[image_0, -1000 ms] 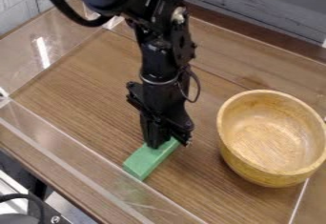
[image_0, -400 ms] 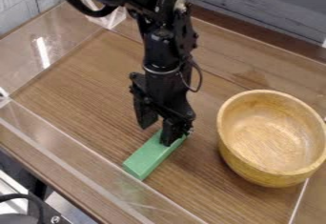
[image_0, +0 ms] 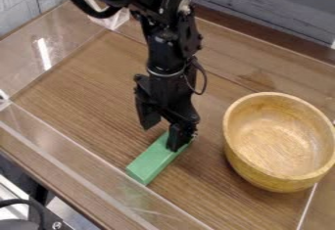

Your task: Put the green block in the brown bowl

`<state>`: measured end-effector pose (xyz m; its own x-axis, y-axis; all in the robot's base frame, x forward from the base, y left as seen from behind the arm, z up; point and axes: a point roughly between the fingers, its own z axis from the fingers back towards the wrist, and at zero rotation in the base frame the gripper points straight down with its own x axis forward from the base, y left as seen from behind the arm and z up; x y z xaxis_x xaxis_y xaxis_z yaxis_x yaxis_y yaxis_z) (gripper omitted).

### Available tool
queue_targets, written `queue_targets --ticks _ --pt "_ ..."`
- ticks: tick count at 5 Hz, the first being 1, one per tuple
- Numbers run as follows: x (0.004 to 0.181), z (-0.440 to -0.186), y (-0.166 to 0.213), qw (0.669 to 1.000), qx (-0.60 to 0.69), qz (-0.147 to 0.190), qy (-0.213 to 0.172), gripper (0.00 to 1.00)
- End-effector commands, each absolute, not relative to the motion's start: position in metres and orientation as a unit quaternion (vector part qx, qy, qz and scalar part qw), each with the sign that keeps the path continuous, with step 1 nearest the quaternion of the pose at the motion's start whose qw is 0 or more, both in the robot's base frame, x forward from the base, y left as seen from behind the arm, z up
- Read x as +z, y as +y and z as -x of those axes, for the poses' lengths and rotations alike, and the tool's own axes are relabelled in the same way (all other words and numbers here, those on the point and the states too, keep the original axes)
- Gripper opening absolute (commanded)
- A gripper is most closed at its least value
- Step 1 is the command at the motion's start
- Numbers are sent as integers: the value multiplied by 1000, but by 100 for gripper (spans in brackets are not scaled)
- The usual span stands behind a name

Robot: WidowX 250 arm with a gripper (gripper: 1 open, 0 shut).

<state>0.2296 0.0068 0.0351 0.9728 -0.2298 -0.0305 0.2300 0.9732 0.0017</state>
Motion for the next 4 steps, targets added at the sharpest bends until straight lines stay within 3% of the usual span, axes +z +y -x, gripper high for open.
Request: queue_targets --ticks 1,3,4 --pt "37 -235 10 993 -114 -5 1 100" --pt "29 -234 12 993 -120 -4 3 100" --pt "28 -234 13 992 -124 -3 4 0"
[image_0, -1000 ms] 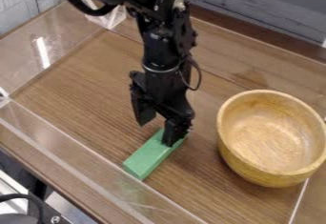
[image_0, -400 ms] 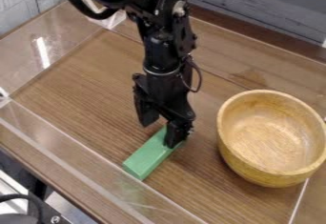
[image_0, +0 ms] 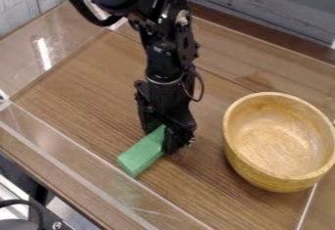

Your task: Put the green block in the brown bowl

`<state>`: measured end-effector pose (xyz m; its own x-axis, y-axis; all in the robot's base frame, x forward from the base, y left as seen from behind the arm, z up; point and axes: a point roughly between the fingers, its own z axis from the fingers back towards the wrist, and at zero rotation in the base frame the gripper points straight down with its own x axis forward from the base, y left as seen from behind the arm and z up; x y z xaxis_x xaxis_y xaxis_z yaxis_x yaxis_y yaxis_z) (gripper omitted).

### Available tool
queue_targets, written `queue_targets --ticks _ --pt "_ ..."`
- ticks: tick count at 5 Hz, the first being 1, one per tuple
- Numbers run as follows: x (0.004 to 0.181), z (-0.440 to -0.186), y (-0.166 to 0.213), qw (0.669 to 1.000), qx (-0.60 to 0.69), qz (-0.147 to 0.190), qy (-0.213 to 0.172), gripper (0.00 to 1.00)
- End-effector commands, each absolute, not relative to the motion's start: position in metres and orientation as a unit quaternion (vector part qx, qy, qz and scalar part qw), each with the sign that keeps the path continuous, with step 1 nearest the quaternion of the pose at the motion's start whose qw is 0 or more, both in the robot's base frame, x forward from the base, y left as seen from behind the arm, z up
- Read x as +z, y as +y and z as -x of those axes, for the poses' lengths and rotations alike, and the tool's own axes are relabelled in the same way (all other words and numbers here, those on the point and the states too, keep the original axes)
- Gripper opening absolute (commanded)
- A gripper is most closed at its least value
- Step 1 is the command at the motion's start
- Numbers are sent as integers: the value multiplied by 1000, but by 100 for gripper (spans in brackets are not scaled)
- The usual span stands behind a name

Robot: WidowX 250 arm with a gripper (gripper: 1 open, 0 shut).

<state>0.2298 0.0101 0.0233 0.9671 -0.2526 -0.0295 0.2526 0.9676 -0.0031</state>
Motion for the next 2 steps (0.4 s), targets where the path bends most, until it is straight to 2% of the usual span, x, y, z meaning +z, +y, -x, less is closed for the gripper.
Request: queue_targets --ticks 1,2 --pt "33 -235 14 992 -127 -6 7 0" --pt "39 -236 16 992 -129 -8 9 0"
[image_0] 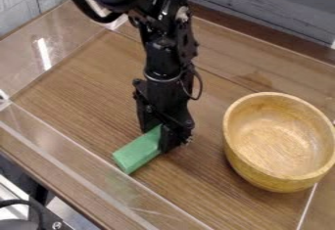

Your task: Put the green block in the brown bowl

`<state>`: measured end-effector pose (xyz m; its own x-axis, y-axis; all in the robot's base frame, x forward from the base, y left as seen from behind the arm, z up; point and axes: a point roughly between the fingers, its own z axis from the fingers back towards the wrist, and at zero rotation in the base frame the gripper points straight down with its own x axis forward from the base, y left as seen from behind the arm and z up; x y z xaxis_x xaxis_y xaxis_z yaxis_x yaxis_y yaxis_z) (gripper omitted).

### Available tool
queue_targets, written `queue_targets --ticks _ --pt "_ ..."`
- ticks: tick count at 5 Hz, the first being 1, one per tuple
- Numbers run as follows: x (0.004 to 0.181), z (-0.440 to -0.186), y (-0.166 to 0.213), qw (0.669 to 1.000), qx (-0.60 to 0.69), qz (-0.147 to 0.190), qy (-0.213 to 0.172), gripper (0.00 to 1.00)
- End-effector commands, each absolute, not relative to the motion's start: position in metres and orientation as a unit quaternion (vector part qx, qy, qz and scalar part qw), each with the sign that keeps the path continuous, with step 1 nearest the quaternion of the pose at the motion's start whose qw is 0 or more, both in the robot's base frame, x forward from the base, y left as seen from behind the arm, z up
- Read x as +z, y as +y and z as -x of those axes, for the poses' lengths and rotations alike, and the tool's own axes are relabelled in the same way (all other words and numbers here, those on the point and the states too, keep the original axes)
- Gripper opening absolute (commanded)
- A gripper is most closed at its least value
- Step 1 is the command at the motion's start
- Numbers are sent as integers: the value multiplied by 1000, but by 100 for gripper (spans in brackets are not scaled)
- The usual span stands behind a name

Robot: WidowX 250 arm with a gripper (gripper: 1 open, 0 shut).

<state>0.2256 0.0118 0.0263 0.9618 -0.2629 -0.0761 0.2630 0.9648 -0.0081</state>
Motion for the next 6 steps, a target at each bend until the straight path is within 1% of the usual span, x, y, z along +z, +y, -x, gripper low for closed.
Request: queue_targets --ticks 1,4,6 --pt "47 -238 17 991 -129 -11 12 0" --pt "75 -246 25 990 -139 -26 10 0" --pt "97 -258 41 990 -136 -40 -14 0"
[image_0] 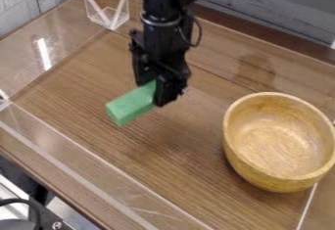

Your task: Put the green block in the brown bowl

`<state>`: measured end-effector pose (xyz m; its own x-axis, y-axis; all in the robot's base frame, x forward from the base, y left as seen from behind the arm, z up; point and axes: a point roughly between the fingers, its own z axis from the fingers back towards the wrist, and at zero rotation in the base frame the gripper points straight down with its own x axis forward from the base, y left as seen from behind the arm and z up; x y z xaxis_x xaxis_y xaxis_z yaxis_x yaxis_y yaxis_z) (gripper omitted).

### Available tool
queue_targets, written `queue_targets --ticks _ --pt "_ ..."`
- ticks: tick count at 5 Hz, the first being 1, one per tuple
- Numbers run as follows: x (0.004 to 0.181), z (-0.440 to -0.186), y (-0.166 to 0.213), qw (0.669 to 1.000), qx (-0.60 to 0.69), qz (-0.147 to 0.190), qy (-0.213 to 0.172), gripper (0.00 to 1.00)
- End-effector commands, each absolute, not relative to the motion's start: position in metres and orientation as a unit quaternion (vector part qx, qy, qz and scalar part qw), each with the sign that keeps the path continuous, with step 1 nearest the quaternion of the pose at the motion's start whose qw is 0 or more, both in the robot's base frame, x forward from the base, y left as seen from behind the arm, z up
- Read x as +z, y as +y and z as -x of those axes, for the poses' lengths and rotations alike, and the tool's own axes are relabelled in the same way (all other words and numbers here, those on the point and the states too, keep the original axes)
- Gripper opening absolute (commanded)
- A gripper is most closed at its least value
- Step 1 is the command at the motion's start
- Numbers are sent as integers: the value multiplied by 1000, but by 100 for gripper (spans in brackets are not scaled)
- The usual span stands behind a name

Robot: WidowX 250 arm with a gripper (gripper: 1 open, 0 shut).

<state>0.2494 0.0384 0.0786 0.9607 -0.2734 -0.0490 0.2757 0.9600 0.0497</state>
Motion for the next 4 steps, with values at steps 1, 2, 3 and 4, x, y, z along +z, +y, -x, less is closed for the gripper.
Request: queue_targets --ticks 1,2,3,4 --pt "102 -264 48 989 -139 -46 -28 0" --pt "103 -270 55 988 -141 -51 -43 0" --pt "104 -276 62 986 -147 -56 -57 0" --pt "104 -283 67 984 -154 -60 -69 0"
